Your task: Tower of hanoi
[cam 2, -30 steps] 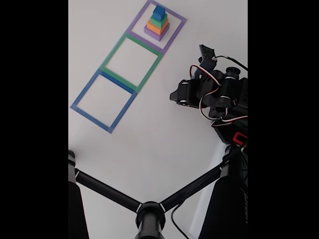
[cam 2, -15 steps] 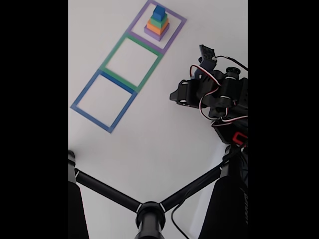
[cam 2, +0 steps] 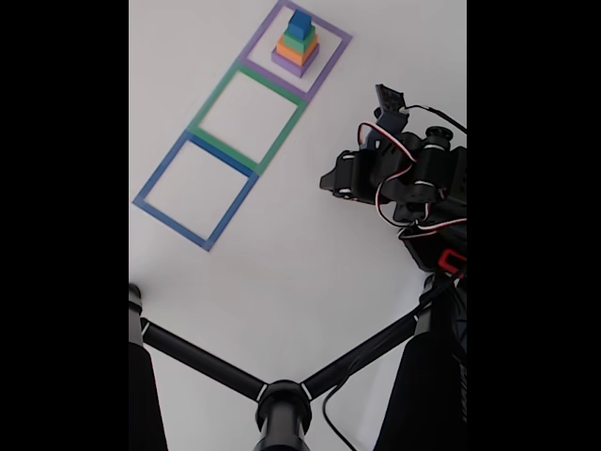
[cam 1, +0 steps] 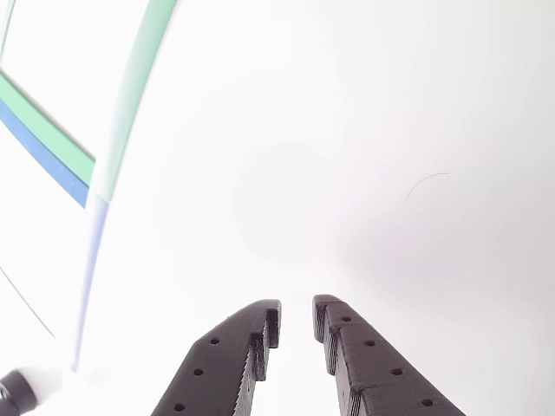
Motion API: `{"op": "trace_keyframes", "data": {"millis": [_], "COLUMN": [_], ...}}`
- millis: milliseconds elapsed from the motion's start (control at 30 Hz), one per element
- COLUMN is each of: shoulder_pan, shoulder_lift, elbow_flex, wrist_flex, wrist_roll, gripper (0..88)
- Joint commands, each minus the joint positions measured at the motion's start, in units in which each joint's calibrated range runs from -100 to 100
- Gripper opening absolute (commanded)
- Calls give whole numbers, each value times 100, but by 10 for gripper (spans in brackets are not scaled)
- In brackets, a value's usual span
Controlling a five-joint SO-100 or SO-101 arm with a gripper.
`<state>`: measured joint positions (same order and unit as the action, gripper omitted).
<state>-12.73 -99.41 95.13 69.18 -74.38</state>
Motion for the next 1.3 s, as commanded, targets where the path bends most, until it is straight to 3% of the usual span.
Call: {"op": "trace_keyframes", "data": {"millis": [0,100,200,433,567,967,1267], "shoulder_pan": [-2,-21,-309,-529,-482,75,36], "shoulder_lift": [-43,-43,-43,-51,248,2016,3760], "elbow_flex": [-58,-58,-58,-58,-58,-294,-2394], "wrist_flex": [215,215,224,215,-197,-2449,-2991], "wrist_roll": [110,160,532,583,1242,2307,3930], "gripper": [1,1,1,0,0,0,0]}}
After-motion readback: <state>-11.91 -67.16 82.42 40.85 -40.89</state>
